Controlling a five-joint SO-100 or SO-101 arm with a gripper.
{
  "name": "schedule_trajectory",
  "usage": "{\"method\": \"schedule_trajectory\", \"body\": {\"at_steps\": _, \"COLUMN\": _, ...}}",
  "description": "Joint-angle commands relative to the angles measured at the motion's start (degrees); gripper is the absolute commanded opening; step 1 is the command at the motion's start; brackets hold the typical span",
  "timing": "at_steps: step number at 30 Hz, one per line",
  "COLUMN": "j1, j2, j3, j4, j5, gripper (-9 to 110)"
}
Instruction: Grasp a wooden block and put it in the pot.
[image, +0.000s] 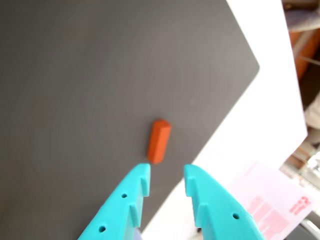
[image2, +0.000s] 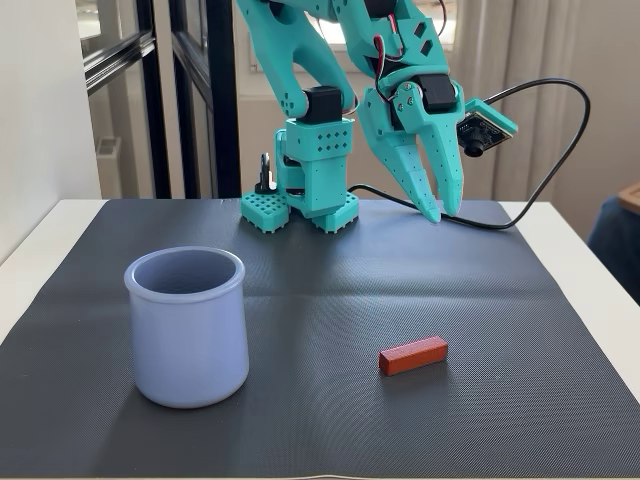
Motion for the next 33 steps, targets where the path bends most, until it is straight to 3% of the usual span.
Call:
{"method": "schedule_trajectory", "body": {"at_steps": 1, "j1": 0.0, "j2": -2.46, "j3": -2.64, "j4": -4.04, "j5": -0.7, "gripper": 8}}
{"method": "schedule_trajectory", "body": {"at_steps": 8, "j1": 4.31, "j2": -12.66, "j3": -7.29, "j4": -6.5, "j5": -1.49, "gripper": 8}}
{"method": "schedule_trajectory", "body": {"at_steps": 19, "j1": 10.81, "j2": -26.89, "j3": -24.7, "j4": 5.27, "j5": -10.55, "gripper": 8}}
{"method": "schedule_trajectory", "body": {"at_steps": 33, "j1": 9.84, "j2": -41.04, "j3": -30.23, "j4": 5.62, "j5": -11.78, "gripper": 8}}
